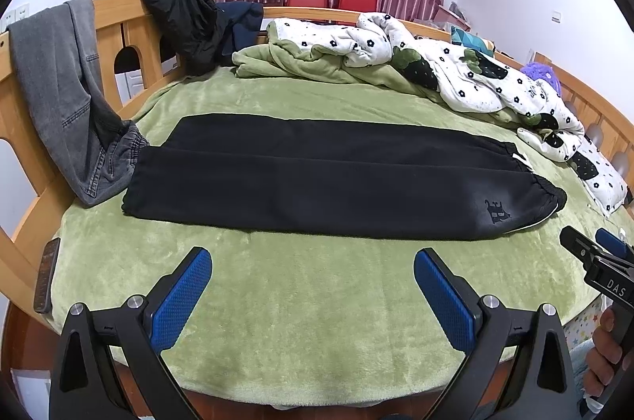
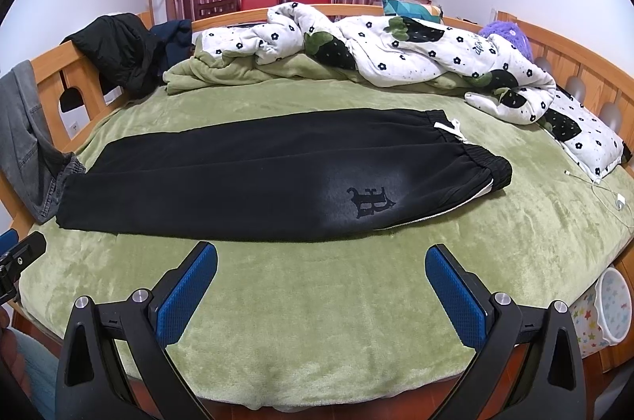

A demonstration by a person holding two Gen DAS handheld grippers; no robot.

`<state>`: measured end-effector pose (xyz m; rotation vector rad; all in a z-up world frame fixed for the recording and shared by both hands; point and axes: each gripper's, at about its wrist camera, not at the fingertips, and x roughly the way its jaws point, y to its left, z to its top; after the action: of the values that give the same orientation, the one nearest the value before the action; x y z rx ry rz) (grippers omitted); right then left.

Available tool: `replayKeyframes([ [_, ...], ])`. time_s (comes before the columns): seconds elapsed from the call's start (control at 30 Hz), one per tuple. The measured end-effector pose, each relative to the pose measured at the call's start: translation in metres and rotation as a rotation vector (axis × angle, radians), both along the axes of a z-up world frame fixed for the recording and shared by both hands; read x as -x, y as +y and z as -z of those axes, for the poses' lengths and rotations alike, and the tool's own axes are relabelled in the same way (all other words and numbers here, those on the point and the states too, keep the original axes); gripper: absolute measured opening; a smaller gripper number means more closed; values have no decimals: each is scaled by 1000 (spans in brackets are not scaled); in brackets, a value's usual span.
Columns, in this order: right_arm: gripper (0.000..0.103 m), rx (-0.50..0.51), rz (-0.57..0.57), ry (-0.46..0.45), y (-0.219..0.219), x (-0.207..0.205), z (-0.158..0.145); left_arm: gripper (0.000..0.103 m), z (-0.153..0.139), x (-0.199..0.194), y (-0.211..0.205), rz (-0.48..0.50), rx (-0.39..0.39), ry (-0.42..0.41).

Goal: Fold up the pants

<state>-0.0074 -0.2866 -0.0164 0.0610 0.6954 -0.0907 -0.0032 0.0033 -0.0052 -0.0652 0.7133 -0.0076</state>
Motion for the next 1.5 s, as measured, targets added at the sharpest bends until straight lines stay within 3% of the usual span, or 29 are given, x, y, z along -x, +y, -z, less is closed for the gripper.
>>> replayKeyframes([
  [1.5, 103, -2, 4, -6, 4, 0, -1, 103, 1, 3, 3, 3, 4, -6],
])
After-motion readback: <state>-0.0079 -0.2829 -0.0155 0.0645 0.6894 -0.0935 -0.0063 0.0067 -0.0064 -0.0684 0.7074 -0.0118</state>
